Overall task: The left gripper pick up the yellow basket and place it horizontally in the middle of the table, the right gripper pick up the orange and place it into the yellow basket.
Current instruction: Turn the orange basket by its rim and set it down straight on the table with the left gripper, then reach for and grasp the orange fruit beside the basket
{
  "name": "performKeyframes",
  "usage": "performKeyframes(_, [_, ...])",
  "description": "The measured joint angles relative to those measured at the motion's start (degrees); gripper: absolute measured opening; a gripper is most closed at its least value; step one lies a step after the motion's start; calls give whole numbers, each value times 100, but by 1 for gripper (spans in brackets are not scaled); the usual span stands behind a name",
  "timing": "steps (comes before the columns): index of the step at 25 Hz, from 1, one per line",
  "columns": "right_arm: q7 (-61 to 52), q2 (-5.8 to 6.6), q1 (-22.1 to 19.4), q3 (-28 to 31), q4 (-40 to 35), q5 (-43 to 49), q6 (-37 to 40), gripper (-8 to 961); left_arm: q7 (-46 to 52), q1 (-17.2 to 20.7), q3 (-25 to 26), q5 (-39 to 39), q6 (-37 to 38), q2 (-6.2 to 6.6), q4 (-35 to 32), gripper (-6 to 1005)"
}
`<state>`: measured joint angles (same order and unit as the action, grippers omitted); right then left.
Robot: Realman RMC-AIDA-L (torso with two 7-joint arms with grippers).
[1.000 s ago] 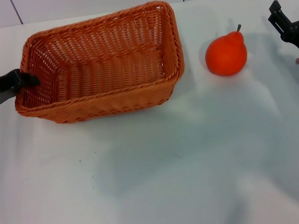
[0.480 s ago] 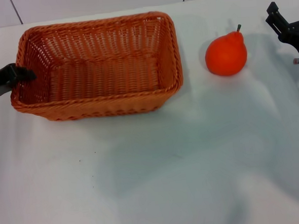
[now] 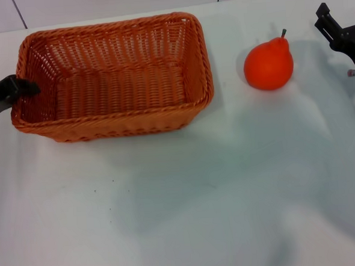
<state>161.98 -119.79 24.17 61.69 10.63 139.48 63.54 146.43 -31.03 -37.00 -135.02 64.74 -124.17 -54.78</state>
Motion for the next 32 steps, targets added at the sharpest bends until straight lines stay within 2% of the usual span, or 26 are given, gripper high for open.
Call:
performKeyframes(13, [0, 0, 0, -8, 0, 0, 0, 945, -13, 0, 1, 89, -28, 5, -20, 153])
performKeyframes(18, [0, 0, 5, -24, 0, 0, 0, 945, -88, -5, -1, 162, -81, 7, -3, 234])
performKeyframes(21, [0, 0, 7, -37, 0, 0, 1, 945, -144, 1, -1, 239, -132, 7, -2, 425])
performKeyframes(25, [0, 0, 13, -84, 1, 28, -5, 945, -328, 24, -1, 407, -222, 7, -7, 513])
performKeyframes(28, [0, -1, 50, -208, 6, 35, -16, 945, -664, 69, 4, 716, -369, 7, -32, 580])
performKeyframes(32, [0, -9, 115, -433, 64, 37, -166, 945, -1489, 217, 33, 1671, -728, 10, -34, 668])
